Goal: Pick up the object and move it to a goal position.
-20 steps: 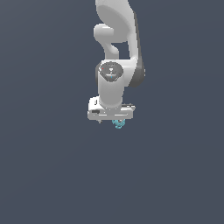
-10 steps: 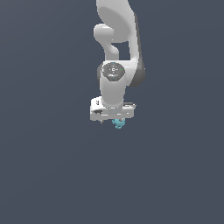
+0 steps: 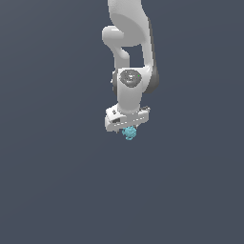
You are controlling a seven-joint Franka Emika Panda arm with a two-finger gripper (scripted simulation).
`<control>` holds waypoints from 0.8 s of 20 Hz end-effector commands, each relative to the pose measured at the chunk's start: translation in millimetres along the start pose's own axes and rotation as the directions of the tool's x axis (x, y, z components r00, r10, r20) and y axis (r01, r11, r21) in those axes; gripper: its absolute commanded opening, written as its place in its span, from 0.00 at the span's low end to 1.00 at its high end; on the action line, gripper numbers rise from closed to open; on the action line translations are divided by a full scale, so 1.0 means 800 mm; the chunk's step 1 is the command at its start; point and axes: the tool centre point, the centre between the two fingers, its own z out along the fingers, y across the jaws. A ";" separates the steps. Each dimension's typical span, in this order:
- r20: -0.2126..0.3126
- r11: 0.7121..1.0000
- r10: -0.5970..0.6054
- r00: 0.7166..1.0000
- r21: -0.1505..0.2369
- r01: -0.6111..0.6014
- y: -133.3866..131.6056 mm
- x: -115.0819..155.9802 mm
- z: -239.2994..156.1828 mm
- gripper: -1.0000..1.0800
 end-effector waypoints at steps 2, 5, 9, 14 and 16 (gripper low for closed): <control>-0.012 0.997 -0.083 0.996 0.000 0.083 -0.016 -0.012 0.010 0.96; -0.019 0.991 -0.134 0.991 -0.001 0.134 -0.026 -0.019 0.017 0.96; -0.025 0.984 -0.177 0.984 -0.002 0.177 -0.034 -0.026 0.022 0.96; -0.026 0.983 -0.186 0.982 -0.002 0.186 -0.036 -0.028 0.023 0.96; -0.026 0.983 -0.186 0.982 -0.002 0.186 -0.036 -0.028 0.025 0.96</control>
